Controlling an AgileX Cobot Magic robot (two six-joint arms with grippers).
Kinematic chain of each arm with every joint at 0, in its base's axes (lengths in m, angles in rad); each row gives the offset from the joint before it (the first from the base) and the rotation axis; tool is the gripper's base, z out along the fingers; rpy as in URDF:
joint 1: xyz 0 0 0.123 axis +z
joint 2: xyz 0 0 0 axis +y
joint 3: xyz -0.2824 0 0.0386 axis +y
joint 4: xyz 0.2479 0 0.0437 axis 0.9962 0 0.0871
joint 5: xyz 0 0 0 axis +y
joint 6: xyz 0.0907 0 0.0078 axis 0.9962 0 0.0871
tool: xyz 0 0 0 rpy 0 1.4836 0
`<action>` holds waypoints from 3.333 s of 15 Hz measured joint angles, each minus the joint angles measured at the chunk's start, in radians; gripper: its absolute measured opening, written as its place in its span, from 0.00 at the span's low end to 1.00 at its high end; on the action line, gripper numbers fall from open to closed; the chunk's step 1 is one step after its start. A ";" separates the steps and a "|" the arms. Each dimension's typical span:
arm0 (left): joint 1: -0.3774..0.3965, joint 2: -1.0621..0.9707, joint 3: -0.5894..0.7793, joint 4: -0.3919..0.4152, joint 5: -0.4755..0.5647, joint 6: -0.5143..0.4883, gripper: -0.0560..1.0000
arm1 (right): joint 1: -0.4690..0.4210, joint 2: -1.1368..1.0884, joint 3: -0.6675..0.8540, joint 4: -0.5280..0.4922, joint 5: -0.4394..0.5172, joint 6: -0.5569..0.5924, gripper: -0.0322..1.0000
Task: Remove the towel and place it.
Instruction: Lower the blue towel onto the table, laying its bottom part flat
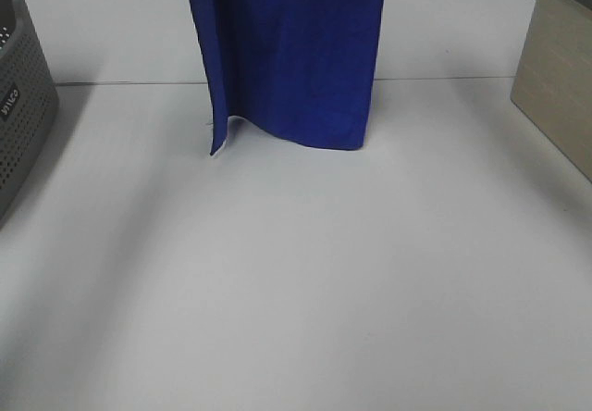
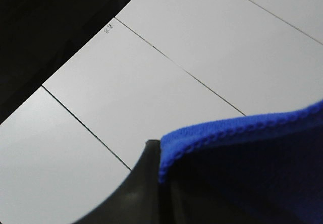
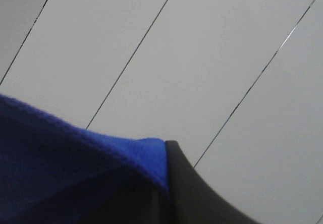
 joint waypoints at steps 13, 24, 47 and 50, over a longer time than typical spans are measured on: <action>0.072 0.392 -0.532 0.010 0.000 -0.061 0.05 | -0.066 0.249 -0.205 -0.001 -0.197 0.001 0.05; 0.072 0.400 -0.532 0.011 -0.001 -0.093 0.05 | -0.082 0.249 -0.205 -0.002 -0.192 -0.018 0.05; -0.128 0.171 -0.574 0.202 1.007 -0.642 0.05 | -0.079 -0.010 -0.208 0.220 0.577 0.101 0.05; -0.137 0.134 -0.574 -0.090 1.399 -0.377 0.05 | -0.081 -0.039 -0.208 0.321 0.810 0.044 0.05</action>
